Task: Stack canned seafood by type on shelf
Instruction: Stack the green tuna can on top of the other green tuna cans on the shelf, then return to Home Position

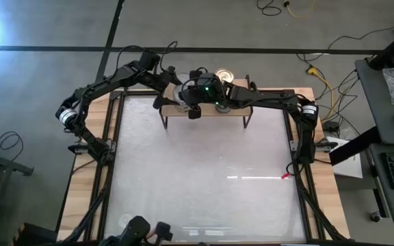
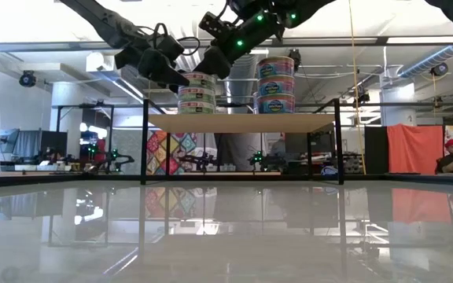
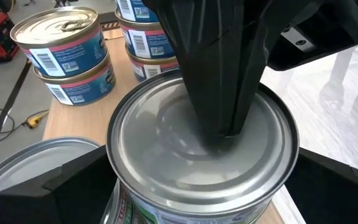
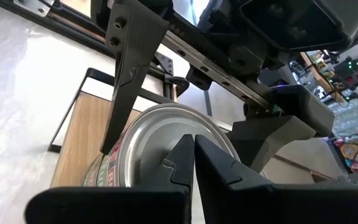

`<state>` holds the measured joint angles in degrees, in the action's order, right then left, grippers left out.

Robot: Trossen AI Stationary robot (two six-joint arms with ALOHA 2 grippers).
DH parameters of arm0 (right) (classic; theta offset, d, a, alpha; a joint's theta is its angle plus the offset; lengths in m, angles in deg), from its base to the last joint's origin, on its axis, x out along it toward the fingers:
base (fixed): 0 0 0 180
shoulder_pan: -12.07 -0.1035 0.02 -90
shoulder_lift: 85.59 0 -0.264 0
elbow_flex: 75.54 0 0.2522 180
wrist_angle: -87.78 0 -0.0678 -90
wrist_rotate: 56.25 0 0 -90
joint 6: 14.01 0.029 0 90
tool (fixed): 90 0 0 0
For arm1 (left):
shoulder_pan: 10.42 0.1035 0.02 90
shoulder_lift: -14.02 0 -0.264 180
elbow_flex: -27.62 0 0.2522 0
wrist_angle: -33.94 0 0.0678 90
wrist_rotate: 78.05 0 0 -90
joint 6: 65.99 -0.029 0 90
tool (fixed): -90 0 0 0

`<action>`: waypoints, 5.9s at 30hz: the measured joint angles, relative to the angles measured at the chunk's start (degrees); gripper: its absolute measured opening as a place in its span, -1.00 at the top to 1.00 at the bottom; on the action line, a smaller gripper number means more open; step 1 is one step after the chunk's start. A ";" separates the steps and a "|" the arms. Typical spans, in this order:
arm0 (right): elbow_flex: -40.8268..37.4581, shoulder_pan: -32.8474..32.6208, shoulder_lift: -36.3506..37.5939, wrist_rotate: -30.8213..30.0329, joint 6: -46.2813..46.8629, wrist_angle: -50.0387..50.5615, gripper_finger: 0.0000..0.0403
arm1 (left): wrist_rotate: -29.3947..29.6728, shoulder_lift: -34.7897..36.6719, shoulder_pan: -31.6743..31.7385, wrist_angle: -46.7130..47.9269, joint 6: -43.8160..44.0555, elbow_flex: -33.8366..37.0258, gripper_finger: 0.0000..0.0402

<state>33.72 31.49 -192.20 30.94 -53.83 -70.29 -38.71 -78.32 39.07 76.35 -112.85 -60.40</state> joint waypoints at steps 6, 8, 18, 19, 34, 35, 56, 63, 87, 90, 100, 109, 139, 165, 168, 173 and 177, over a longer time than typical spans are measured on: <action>0.00 0.07 0.02 0.04 0.22 0.83 0.95 | 0.43 0.00 0.02 0.33 0.03 -0.41 -0.99; 0.00 0.07 0.06 0.04 0.22 1.30 0.95 | 0.72 0.00 0.02 0.50 0.00 -0.81 -0.99; 0.04 0.05 0.09 0.21 0.95 2.52 0.95 | 2.27 0.00 0.02 2.34 -1.63 -1.77 -0.99; 0.04 0.05 0.09 0.22 0.95 2.55 0.95 | 2.31 0.00 0.02 2.35 -1.63 -1.77 -0.99; -0.07 0.02 0.02 0.22 1.27 2.86 0.95 | 3.62 0.50 0.02 2.86 2.39 -1.55 -0.99; -0.11 0.02 0.02 0.22 1.27 2.86 0.95 | 3.62 0.52 0.04 3.17 2.20 -1.53 -0.99; -0.15 0.05 0.09 0.10 1.61 4.05 0.95 | 10.34 4.17 0.78 8.70 2.45 -2.97 -0.99; 1.61 -0.14 0.04 -0.04 0.06 1.23 0.95 | 5.93 11.49 0.30 11.32 5.05 -2.24 -0.99; 11.25 -22.25 2.86 -44.01 16.34 31.29 0.95 | 34.55 46.98 -31.12 -24.99 33.70 35.14 -0.99; 8.43 -24.19 2.33 -47.19 19.25 31.35 0.95 | 39.20 48.60 -37.10 -25.63 35.41 37.07 -0.99; 1.30 -22.85 -0.51 -51.68 26.43 31.57 0.95 | 57.94 50.03 -52.59 -28.99 41.18 42.91 -0.97; -0.52 -17.92 -5.15 -51.20 21.69 27.29 0.95 | 62.10 51.15 -55.84 -37.20 44.16 49.28 -0.91; -0.52 -16.07 -5.18 -46.61 6.89 10.81 0.95 | 66.66 59.36 -55.84 -23.95 42.81 46.99 -0.91; -21.66 -2.89 19.71 10.23 15.32 -14.84 0.95 | 71.10 57.33 -50.44 -20.56 57.66 36.74 -0.41; -21.79 -0.98 19.56 10.42 29.12 -12.93 0.95 | 71.12 56.73 -50.40 -13.94 57.64 33.57 -0.29; -21.77 -0.54 19.58 13.46 33.24 -14.27 0.95 | 70.85 54.76 -50.45 -4.25 64.78 29.36 -0.21; -21.74 -1.67 20.27 14.85 33.23 -14.03 0.95 | 68.39 53.83 -50.57 -5.33 62.48 28.75 -0.20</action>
<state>11.99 29.82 -171.93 45.79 -20.60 -84.32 29.68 -24.48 -11.49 71.02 -50.37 -31.65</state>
